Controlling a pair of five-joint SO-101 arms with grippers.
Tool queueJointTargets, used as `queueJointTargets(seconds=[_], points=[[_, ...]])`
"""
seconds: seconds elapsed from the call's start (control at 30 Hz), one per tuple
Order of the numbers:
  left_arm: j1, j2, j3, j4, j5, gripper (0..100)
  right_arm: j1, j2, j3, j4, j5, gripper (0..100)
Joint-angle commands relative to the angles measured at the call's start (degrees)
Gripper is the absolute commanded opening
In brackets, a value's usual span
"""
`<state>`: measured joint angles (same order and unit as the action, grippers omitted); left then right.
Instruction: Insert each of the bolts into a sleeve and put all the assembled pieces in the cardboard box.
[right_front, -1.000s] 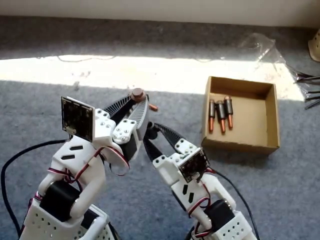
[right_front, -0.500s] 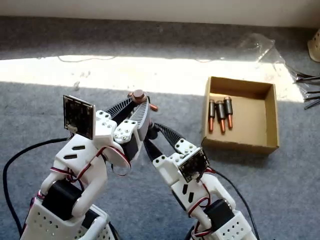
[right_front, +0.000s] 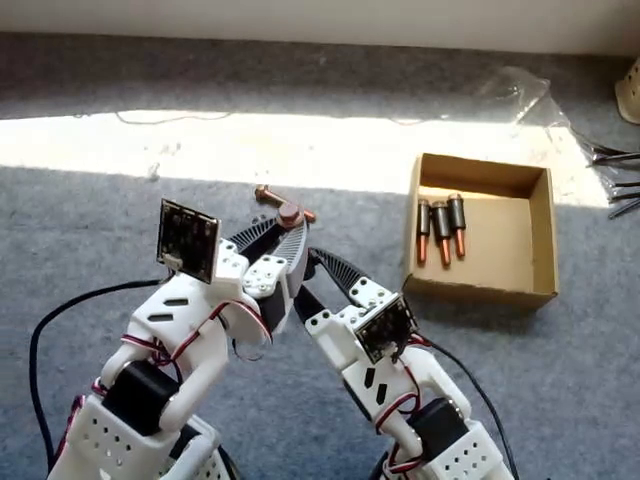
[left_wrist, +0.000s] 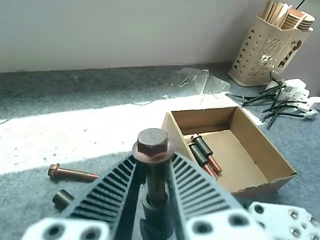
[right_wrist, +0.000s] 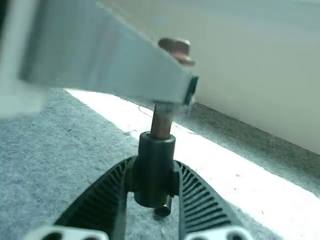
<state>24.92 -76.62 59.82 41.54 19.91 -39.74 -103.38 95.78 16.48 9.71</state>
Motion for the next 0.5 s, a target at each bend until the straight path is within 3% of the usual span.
queueJointTargets(seconds=[0.0, 0.17, 0.3, 0.47], points=[[-0.3, -2.9, 4.5, 0.2, 0.3, 1, -0.3, -1.5, 7.2, -0.1, 0.8, 0.5], [-0.3, -17.5, 9.7, 0.2, -0.3, 1, -0.3, -1.5, 7.2, -0.1, 0.8, 0.5], [-0.4, -25.9, 12.8, -0.2, -5.4, 1, -0.3, -1.5, 7.2, -0.1, 0.8, 0.5], [-0.4, -25.0, 13.5, 0.1, -5.3, 13, -0.3, -1.5, 7.2, 0.0, 0.8, 0.5]])
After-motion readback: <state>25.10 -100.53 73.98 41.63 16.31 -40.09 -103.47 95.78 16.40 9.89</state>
